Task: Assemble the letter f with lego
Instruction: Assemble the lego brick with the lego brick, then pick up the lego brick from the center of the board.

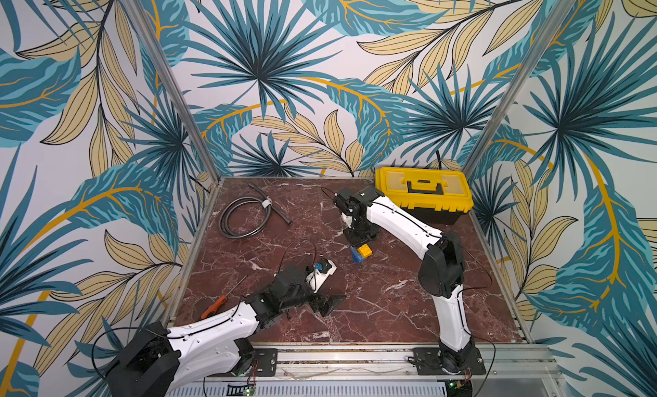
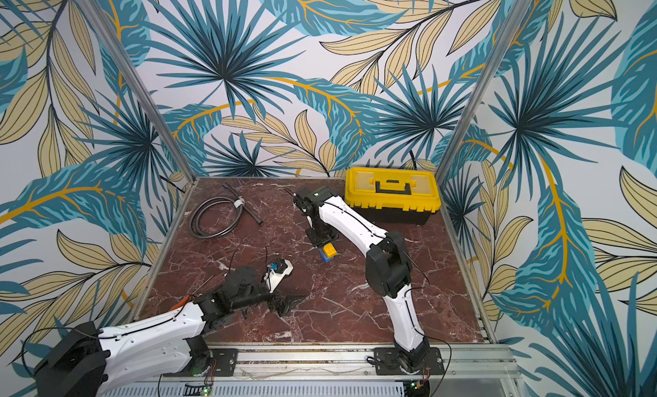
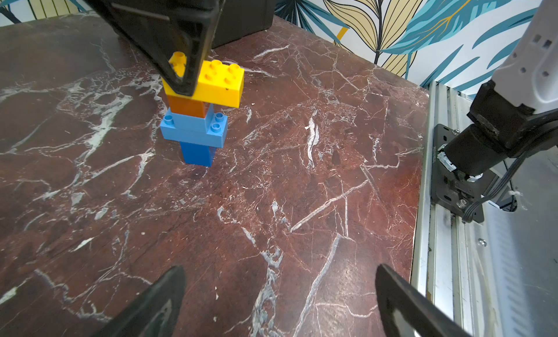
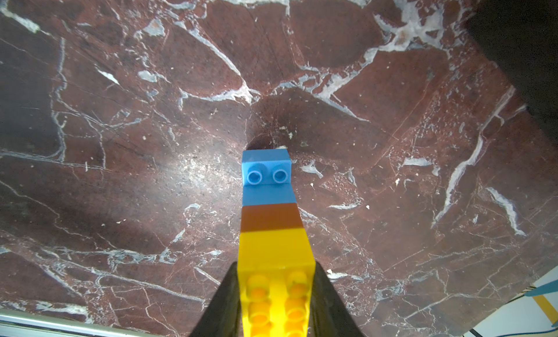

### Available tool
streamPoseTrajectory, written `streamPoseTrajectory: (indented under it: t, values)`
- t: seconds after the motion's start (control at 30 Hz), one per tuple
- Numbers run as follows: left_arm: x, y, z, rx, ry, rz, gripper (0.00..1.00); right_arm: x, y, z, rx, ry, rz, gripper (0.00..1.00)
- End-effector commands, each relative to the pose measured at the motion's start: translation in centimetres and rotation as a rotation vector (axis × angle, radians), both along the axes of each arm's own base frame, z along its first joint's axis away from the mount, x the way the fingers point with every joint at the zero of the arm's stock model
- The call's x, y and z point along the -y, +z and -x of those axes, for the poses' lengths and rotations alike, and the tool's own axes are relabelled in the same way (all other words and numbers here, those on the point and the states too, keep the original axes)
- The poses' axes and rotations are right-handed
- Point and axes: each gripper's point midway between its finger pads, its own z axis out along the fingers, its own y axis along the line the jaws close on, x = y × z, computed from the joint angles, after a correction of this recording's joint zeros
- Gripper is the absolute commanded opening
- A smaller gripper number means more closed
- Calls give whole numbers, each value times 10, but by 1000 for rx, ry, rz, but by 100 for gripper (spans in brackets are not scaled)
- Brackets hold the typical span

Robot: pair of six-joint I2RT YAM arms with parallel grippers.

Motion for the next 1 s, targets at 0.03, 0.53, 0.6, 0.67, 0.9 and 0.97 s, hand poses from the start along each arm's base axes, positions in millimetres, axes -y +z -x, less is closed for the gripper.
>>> streamPoseTrajectory:
  t: [0.03, 0.53, 0.6, 0.67, 0.9, 0.97]
  values:
    - [3, 2, 1, -3, -12, 10, 99, -2, 11, -4, 50, -2, -33, 40]
    - [8, 6, -1, -2, -26, 13, 99, 5, 39, 7, 125, -3, -97, 53]
    - [9, 8, -1, -1, -27, 17, 99, 7, 38, 12, 136, -4, -111, 55]
    - [10, 8, -1, -3, -28, 17, 99, 9, 37, 15, 155, -4, -128, 56]
    - [12, 8, -3, -17, -27, 18, 99, 8, 26, 24, 166, 14, -179, 58]
    - [12, 9, -2, -18, -27, 21, 99, 7, 22, 25, 163, 15, -185, 58]
